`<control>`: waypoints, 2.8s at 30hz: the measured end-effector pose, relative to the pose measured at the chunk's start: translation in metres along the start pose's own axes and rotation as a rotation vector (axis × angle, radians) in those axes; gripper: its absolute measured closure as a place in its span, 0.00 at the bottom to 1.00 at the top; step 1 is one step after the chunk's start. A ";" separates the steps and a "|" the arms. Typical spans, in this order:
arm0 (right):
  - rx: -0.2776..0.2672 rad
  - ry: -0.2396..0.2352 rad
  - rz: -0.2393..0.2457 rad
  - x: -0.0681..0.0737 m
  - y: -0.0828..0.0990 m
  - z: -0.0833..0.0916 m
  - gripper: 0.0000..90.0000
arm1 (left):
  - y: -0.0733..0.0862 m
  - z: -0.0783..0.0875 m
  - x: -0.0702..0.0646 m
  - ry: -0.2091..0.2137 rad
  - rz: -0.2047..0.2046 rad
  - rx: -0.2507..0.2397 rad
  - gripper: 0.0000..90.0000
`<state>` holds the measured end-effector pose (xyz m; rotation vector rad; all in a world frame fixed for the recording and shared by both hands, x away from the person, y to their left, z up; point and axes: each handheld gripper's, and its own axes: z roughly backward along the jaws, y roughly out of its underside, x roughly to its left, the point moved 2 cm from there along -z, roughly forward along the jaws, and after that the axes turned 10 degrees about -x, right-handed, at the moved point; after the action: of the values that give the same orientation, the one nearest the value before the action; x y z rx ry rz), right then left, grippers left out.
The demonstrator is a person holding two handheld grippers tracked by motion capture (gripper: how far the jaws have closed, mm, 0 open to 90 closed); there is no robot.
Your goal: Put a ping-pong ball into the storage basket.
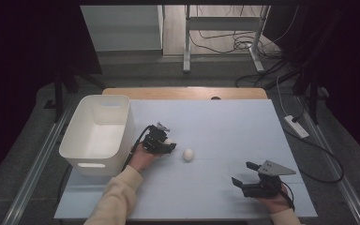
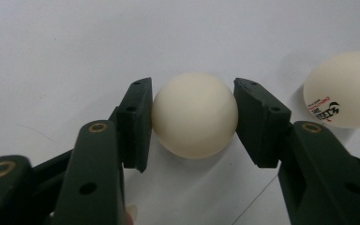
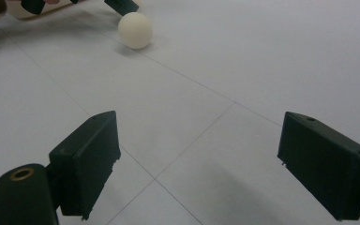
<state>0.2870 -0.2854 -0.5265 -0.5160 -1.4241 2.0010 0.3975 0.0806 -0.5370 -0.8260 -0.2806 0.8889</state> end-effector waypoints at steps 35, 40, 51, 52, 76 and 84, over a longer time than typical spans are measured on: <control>-0.004 0.005 0.004 0.000 0.000 0.001 0.14 | -0.013 0.038 -0.012 0.039 -0.018 -0.168 0.56; -0.003 0.005 0.005 0.000 0.000 0.001 0.14 | -0.016 0.047 -0.016 0.051 -0.031 -0.202 0.56; -0.004 0.006 0.007 0.000 0.000 0.002 0.14 | -0.021 0.062 -0.022 0.063 -0.054 -0.250 0.56; -0.004 0.006 0.007 0.000 0.000 0.002 0.14 | -0.022 0.064 -0.023 0.065 -0.055 -0.257 0.56; 0.001 0.007 0.009 0.001 0.000 0.001 0.14 | -0.028 0.085 -0.031 0.085 -0.078 -0.325 0.56; 0.000 0.008 0.011 0.000 0.000 0.001 0.14 | -0.031 0.095 -0.033 0.100 -0.076 -0.359 0.56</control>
<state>0.2859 -0.2862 -0.5261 -0.5324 -1.4189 2.0053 0.3442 0.0934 -0.4472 -1.1811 -0.3883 0.7330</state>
